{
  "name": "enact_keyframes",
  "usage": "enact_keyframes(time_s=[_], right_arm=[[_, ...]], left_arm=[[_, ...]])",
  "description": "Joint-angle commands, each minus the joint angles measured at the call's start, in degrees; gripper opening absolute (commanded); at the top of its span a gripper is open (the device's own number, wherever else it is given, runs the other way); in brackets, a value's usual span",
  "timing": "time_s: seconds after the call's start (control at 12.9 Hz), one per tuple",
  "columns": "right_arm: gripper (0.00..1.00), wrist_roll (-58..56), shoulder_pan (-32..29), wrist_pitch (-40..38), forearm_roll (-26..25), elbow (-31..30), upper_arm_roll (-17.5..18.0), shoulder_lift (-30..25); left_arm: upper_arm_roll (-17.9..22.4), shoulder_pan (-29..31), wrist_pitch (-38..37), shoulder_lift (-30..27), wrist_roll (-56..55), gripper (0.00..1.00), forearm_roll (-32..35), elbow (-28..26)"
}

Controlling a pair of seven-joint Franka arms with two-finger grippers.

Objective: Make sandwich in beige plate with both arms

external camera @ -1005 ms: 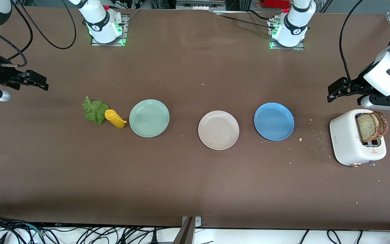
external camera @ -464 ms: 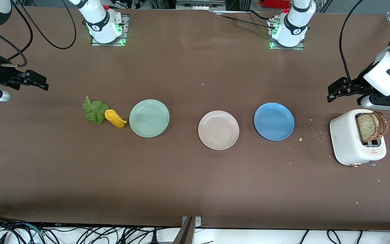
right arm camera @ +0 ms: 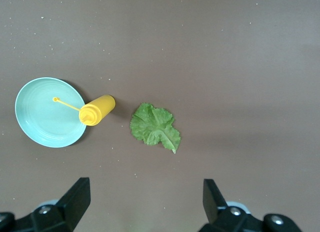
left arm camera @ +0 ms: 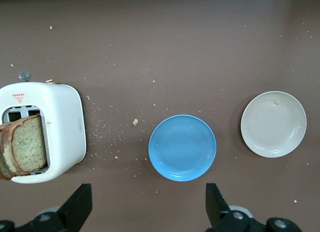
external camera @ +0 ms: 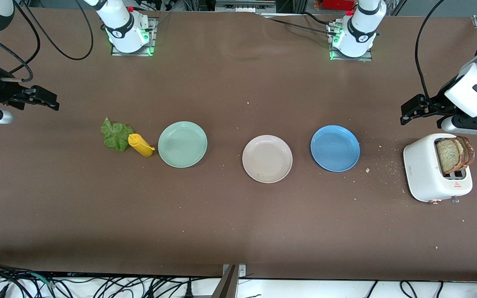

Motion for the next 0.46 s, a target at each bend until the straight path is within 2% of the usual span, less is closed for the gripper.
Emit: enact_keyframes(time_s=[0.0, 0.39], right_arm=[[1.0, -0.9, -0.3, 0.5, 0.8, -0.4, 0.1, -0.4], [1.0, -0.9, -0.3, 0.6, 0.8, -0.4, 0.2, -0.4]], left_arm=[[-0.2, 1.2, -0.8, 0.7, 0.2, 1.0, 0.4, 1.2], [-0.1, 4.6, -0.3, 4.9, 0.4, 1.0, 0.4, 1.5]])
